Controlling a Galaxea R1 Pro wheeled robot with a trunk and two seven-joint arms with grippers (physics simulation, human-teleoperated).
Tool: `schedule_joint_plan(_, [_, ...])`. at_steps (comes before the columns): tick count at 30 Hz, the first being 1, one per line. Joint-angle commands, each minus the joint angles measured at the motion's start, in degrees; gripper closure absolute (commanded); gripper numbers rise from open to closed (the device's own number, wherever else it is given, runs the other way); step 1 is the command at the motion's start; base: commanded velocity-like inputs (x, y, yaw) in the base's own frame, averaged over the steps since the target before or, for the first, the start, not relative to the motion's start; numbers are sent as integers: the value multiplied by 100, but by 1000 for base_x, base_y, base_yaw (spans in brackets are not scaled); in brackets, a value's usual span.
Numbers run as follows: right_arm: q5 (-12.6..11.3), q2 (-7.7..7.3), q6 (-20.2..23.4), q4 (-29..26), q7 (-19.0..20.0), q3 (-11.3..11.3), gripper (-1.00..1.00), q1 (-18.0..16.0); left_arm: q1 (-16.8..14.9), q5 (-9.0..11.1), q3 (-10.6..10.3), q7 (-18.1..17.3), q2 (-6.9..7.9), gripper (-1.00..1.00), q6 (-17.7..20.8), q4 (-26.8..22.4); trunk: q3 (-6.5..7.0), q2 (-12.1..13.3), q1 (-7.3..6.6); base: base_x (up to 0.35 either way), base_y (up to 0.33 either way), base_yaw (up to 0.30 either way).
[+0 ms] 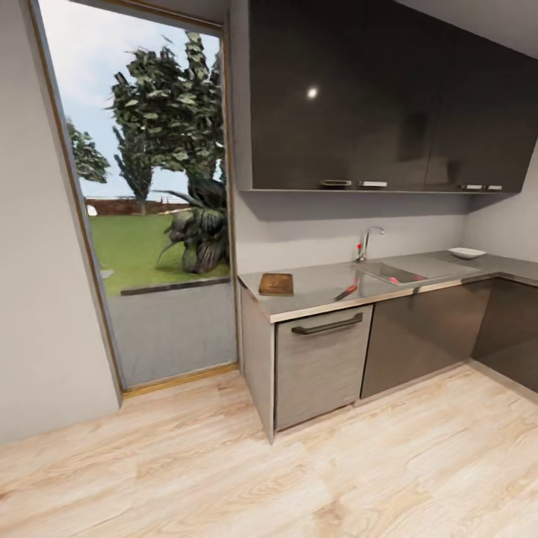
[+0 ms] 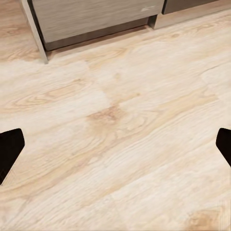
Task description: In the kitchen, take the Vidalia onion out of the sink, dice it on the chopping board with the paring knife, put the diced onion into the bowl on the countertop, then place both the paring knife and the chopping board into the sink.
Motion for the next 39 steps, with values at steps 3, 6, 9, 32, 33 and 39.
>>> schedule_joint_plan(3, [3,2,-16,2,-21,0,-100,-3,0,5,-1,5,0,-100,-11,-3,-5,-4,0,0,293,-5])
schedule_joint_plan(6, [3,2,-16,2,-21,0,-100,-3,1,5,3,5,0,-100,-11,6,-5,-4,0,0,293,-1])
schedule_joint_plan(9, [3,2,-16,2,-21,0,-100,-3,2,5,5,5,0,-100,-11,11,-5,-4,0,0,293,0])
schedule_joint_plan(32, [3,11,-8,2,-20,8,-100,-3,3,5,6,5,0,-100,-11,23,-5,-4,0,63,293,-96])
schedule_joint_plan(33, [3,11,-7,2,-20,8,-100,-3,4,5,6,5,0,-100,-11,23,-5,-4,0,94,293,-265])
schedule_joint_plan(39, [3,18,1,2,-18,9,-100,-3,5,5,5,5,0,-100,-11,23,-5,-4,0,94,293,-273])
